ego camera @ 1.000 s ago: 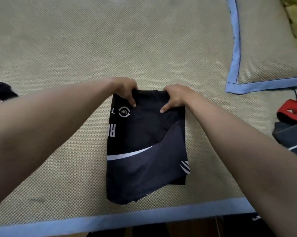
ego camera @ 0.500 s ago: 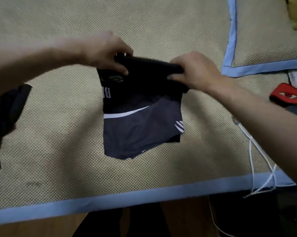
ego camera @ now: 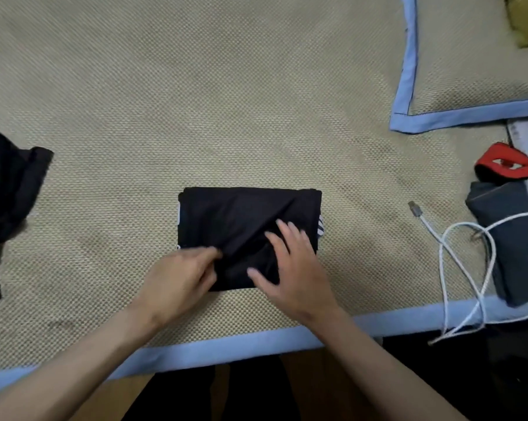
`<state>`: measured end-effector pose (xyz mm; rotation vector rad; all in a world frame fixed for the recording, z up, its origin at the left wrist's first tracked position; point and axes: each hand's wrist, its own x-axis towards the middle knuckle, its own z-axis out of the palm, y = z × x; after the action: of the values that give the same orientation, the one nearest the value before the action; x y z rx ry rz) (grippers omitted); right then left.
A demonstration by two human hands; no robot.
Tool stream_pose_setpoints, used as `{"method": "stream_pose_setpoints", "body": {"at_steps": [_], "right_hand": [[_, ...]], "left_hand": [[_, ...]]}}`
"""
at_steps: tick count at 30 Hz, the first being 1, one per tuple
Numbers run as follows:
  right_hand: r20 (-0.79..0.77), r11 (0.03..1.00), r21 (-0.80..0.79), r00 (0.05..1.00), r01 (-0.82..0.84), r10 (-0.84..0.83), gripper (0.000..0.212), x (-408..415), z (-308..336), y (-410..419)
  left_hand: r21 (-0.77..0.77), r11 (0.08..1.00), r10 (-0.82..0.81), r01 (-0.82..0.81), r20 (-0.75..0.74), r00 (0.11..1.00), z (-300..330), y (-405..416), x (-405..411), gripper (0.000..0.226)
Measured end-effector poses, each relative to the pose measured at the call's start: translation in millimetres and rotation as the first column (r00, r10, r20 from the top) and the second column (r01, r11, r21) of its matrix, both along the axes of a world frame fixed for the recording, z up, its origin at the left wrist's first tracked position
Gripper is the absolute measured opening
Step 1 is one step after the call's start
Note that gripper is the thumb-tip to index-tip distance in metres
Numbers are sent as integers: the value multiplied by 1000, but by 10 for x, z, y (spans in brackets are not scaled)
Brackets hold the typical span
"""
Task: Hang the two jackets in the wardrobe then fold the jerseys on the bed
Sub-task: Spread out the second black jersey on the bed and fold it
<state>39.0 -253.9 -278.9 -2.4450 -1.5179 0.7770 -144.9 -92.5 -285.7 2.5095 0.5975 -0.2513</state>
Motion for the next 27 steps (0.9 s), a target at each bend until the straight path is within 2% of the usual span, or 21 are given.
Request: {"method": "stream_pose_setpoints", "body": {"at_steps": [2, 4, 7, 9, 12, 15, 17, 18, 19, 21, 22, 24, 27], "right_hand": [[82, 988, 144, 995, 46, -59, 58, -55, 28, 332], [131, 990, 124, 988, 63, -79, 55, -60, -131, 672], [171, 997, -9, 982, 82, -79, 58, 70, -527, 820], [212, 999, -33, 977, 23, -16, 64, 231, -694, 650], [274, 998, -40, 961, 44, -31, 80, 537, -728, 337], [305, 989, -70, 947, 130, -103, 91, 753, -579, 213], [276, 974, -100, 946, 203, -168, 83, 829, -389, 293], [193, 961, -135, 958, 241, -214, 78, 857, -246, 344], [65, 941, -176, 957, 291, -284, 74, 877, -89, 374], [-146, 885, -216, 882, 413, -448, 66, 937, 259, 367], [-194, 863, -187, 844, 469, -500, 62, 974, 459, 332], [-249, 833, -103, 797, 544, -551, 54, 1045, 935, 239], [-269, 798, -4, 768, 603, -582, 44, 1115, 1776, 89]], "left_hand": [[89, 993, 68, -79, 120, 990, -37, -8, 325, 46], [135, 980, 141, -147, 59, 988, -230, 19, 656, 55], [196, 968, 170, -155, -61, 984, -598, 105, 828, 62], [249, 964, 113, -89, -83, 990, -741, 218, 703, 68], [263, 954, 176, -141, -114, 978, -752, 436, 388, 76], [126, 971, 220, -204, -125, 968, -693, 631, 245, 70], [-72, 954, 284, -291, -91, 955, -546, 734, 360, 46], [-199, 909, 360, -365, -63, 931, -397, 764, 463, 32], [-326, 846, 429, -422, -55, 902, -210, 763, 565, 27], [-517, 715, 509, -471, -78, 857, 156, 732, 696, 28], [-588, 659, 525, -470, -88, 847, 363, 726, 715, 26], [-666, 615, 503, -422, -82, 861, 801, 777, 743, 28], [-711, 627, 447, -320, -8, 895, 1579, 942, 928, 30]]}}
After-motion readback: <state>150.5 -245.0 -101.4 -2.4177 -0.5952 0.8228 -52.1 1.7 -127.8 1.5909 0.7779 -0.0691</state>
